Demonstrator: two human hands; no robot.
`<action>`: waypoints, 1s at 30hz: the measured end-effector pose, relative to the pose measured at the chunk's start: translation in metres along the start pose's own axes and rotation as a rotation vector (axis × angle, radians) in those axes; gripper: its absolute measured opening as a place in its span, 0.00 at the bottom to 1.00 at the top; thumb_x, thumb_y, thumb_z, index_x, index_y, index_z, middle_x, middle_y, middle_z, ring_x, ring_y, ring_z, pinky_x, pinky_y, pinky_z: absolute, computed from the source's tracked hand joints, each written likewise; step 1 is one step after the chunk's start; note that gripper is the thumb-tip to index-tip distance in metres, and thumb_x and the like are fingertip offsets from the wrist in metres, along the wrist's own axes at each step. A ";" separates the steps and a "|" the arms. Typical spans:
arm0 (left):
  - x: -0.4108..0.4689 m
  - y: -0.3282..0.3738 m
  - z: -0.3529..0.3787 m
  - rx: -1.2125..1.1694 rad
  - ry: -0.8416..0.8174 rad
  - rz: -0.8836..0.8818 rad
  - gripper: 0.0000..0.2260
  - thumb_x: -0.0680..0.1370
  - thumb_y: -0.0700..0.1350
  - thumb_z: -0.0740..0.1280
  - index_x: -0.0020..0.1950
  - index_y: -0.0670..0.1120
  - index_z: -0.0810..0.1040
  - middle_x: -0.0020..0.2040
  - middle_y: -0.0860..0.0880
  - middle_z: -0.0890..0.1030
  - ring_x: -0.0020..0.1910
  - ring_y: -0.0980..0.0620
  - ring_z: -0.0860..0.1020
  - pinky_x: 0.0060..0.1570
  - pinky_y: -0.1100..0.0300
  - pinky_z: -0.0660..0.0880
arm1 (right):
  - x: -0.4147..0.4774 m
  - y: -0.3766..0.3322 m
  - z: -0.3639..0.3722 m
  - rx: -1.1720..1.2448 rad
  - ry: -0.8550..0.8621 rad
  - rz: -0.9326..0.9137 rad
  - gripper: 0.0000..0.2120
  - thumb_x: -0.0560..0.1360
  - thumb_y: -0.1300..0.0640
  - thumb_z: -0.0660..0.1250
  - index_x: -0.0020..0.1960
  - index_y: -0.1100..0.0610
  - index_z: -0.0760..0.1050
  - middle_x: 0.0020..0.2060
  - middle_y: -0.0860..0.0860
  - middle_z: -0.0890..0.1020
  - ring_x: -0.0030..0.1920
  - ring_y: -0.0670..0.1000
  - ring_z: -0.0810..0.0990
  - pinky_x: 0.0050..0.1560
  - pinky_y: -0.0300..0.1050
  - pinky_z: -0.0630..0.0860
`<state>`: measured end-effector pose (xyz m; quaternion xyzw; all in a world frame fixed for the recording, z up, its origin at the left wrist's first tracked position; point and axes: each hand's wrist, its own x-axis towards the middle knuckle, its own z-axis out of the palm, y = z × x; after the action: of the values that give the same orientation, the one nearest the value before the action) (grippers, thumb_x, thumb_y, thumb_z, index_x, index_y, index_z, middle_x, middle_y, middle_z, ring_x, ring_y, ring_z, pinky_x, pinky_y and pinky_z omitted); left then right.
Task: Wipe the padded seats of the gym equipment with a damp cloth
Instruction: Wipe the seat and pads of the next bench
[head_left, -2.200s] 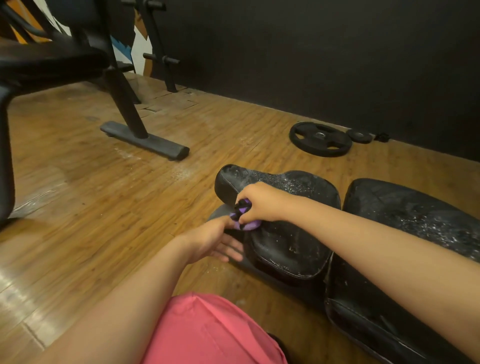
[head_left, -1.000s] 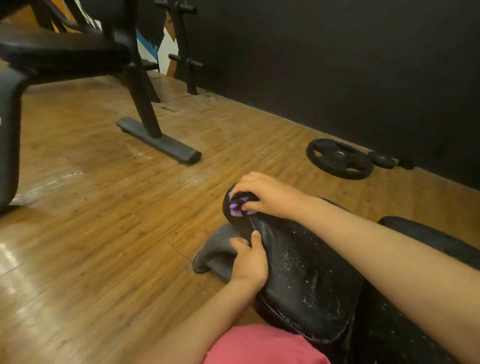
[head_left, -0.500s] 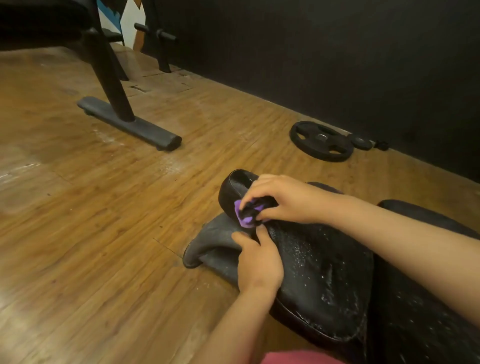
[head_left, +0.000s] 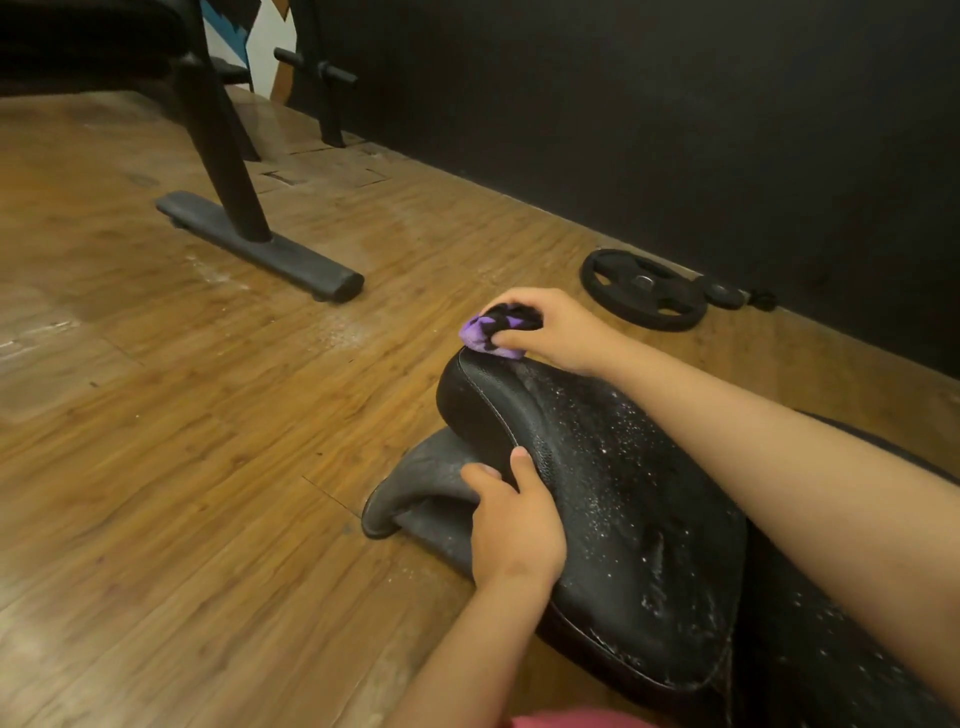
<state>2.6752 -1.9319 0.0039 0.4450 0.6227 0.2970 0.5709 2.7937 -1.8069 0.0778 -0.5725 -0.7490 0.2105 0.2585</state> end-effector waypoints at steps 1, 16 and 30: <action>0.001 0.000 0.000 -0.011 -0.003 0.000 0.18 0.81 0.61 0.49 0.55 0.46 0.61 0.53 0.41 0.78 0.53 0.41 0.76 0.48 0.51 0.67 | -0.010 0.001 -0.005 0.006 -0.013 0.001 0.13 0.72 0.67 0.71 0.56 0.60 0.79 0.49 0.48 0.82 0.48 0.38 0.78 0.54 0.32 0.72; 0.001 -0.003 0.000 -0.049 -0.019 -0.029 0.24 0.78 0.66 0.52 0.58 0.46 0.62 0.52 0.44 0.76 0.52 0.44 0.75 0.50 0.52 0.66 | 0.000 -0.005 -0.008 -0.070 -0.077 0.044 0.15 0.71 0.68 0.70 0.57 0.60 0.79 0.48 0.50 0.81 0.50 0.45 0.77 0.48 0.29 0.69; 0.002 -0.003 -0.001 -0.074 -0.024 -0.015 0.25 0.78 0.66 0.53 0.59 0.45 0.63 0.57 0.42 0.76 0.55 0.42 0.75 0.55 0.51 0.67 | -0.065 0.032 -0.068 -0.086 -0.259 0.304 0.13 0.71 0.62 0.73 0.54 0.52 0.80 0.47 0.48 0.82 0.53 0.49 0.80 0.58 0.47 0.75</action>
<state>2.6732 -1.9316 0.0003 0.4223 0.6080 0.3101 0.5965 2.8744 -1.8604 0.1018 -0.6576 -0.6894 0.2865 0.1007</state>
